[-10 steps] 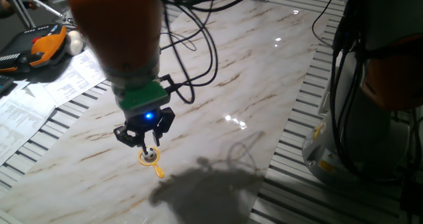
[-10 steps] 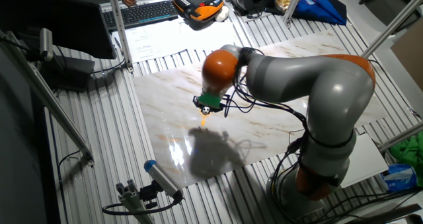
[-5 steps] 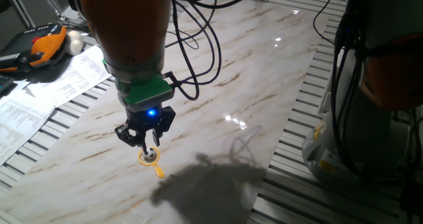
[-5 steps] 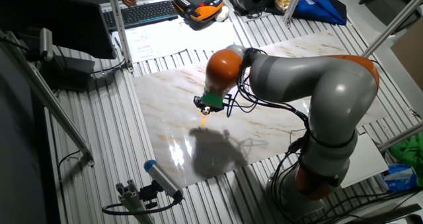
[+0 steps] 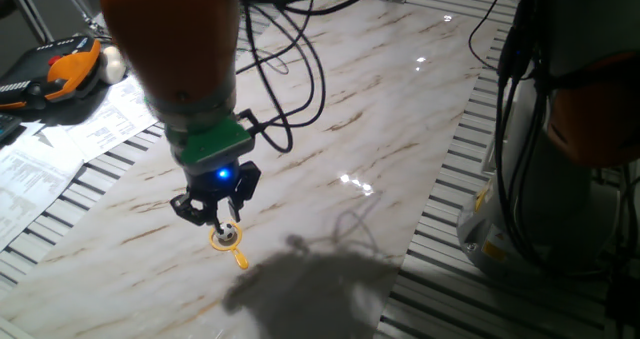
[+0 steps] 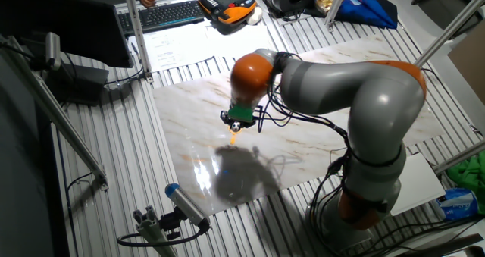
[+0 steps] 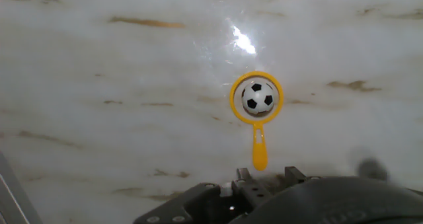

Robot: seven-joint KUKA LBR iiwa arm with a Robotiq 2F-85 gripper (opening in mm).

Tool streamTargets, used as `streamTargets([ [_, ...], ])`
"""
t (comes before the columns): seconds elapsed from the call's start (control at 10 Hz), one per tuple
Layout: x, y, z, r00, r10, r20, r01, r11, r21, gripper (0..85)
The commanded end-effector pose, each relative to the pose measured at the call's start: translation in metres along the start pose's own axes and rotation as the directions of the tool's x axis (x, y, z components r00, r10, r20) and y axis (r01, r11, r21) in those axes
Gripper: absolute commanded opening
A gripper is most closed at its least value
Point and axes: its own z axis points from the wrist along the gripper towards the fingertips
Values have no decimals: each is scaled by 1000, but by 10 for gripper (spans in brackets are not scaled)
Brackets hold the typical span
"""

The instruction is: Remove the bubble ring from the ball

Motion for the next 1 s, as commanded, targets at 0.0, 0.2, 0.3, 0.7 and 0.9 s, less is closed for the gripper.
streamTargets([
  [0.0,0,2,4,1000,0,3,0,1000,-2,340],
  [0.2,-6,4,13,1000,13,0,-13,1000,12,340],
  [0.3,-10,3,17,1000,21,-3,-21,1000,9,340],
  [0.7,-8,7,41,998,64,5,-64,998,9,510],
  [0.9,-12,10,50,998,68,10,-68,998,6,510],
])
